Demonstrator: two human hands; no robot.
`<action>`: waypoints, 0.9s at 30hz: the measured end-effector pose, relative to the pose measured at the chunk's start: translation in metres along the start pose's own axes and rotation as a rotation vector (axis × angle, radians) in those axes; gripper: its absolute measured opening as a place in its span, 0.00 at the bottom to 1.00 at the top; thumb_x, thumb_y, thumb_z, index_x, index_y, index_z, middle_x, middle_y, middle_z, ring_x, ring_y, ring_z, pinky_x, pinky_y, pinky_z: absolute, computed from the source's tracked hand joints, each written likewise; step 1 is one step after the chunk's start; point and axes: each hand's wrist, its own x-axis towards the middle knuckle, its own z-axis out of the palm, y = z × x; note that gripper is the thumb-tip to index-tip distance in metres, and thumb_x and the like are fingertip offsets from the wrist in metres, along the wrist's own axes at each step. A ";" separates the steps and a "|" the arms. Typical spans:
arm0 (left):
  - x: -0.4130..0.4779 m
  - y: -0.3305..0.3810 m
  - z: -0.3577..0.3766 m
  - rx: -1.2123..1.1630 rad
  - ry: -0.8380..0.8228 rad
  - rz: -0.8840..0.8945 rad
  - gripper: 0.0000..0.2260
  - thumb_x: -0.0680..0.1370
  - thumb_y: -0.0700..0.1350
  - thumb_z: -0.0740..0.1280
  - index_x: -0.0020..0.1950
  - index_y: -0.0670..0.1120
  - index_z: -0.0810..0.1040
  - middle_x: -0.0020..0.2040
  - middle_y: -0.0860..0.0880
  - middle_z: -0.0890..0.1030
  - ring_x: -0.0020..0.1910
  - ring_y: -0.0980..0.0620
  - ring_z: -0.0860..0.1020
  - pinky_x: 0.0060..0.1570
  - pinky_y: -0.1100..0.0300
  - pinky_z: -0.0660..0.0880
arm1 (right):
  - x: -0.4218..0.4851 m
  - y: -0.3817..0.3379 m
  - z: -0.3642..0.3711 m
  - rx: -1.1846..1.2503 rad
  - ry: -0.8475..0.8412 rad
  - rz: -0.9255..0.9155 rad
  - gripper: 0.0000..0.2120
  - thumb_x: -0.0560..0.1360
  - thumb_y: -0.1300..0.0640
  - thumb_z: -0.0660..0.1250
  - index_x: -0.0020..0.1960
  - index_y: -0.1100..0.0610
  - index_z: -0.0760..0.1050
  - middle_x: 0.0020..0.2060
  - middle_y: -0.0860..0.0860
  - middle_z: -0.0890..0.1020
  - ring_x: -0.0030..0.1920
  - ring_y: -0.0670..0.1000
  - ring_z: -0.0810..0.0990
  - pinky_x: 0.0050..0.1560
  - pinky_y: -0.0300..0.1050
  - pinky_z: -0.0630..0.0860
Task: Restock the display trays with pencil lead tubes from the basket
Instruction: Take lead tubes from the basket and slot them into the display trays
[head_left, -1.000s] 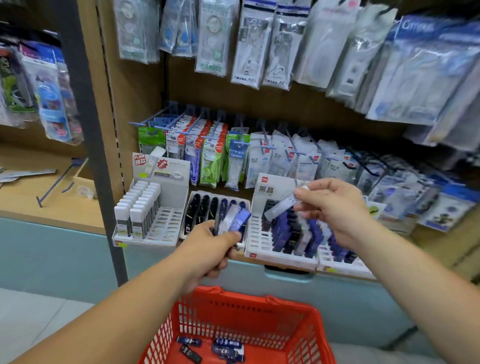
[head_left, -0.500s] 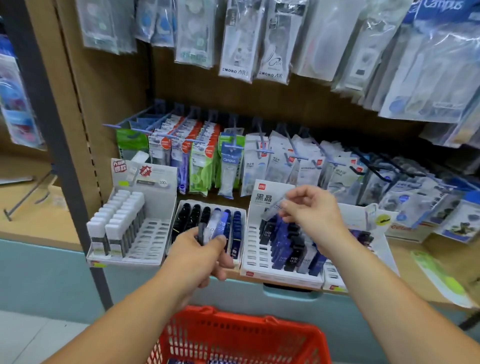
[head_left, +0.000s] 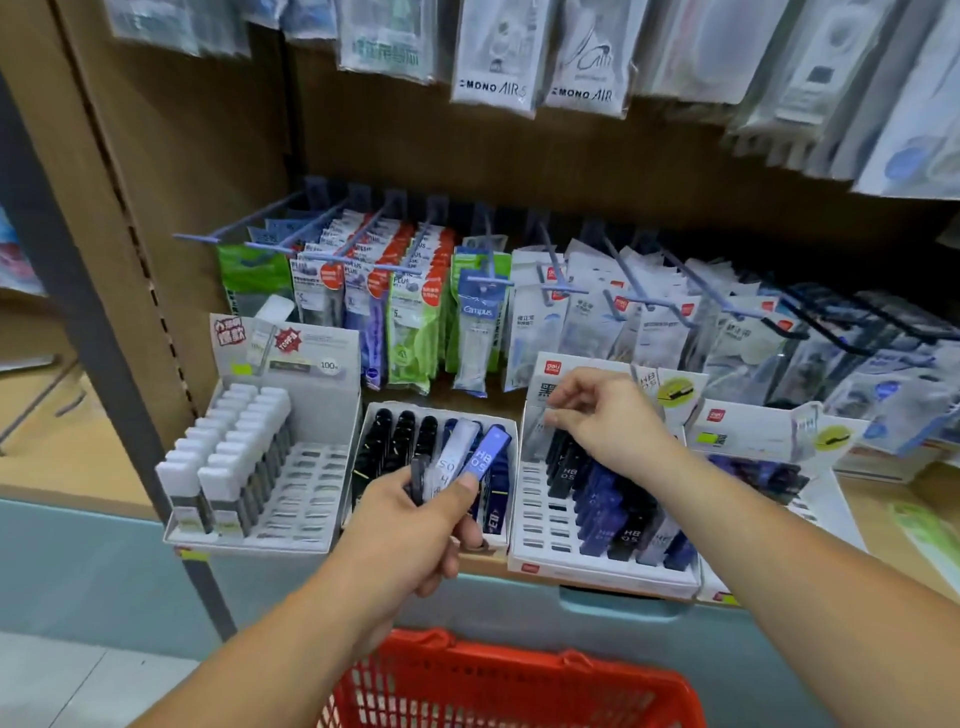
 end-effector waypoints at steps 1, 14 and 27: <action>0.000 0.000 0.000 -0.003 -0.003 -0.002 0.08 0.83 0.47 0.68 0.52 0.42 0.77 0.37 0.41 0.83 0.24 0.51 0.71 0.24 0.62 0.61 | 0.001 0.001 0.000 0.012 0.005 0.008 0.13 0.71 0.62 0.79 0.37 0.48 0.78 0.35 0.45 0.84 0.37 0.45 0.81 0.41 0.33 0.75; -0.001 0.001 -0.004 -0.024 -0.004 -0.006 0.06 0.83 0.47 0.68 0.56 0.46 0.79 0.38 0.42 0.83 0.26 0.51 0.72 0.24 0.62 0.62 | -0.021 -0.033 -0.009 -0.673 -0.066 -0.180 0.10 0.80 0.41 0.64 0.53 0.42 0.82 0.51 0.42 0.78 0.51 0.49 0.77 0.43 0.44 0.68; -0.010 0.010 0.024 -0.026 -0.149 0.009 0.09 0.82 0.47 0.69 0.56 0.42 0.79 0.37 0.43 0.82 0.26 0.51 0.72 0.24 0.63 0.62 | -0.080 -0.051 -0.039 0.396 -0.329 0.174 0.06 0.77 0.57 0.74 0.50 0.60 0.84 0.43 0.62 0.86 0.31 0.50 0.78 0.25 0.41 0.71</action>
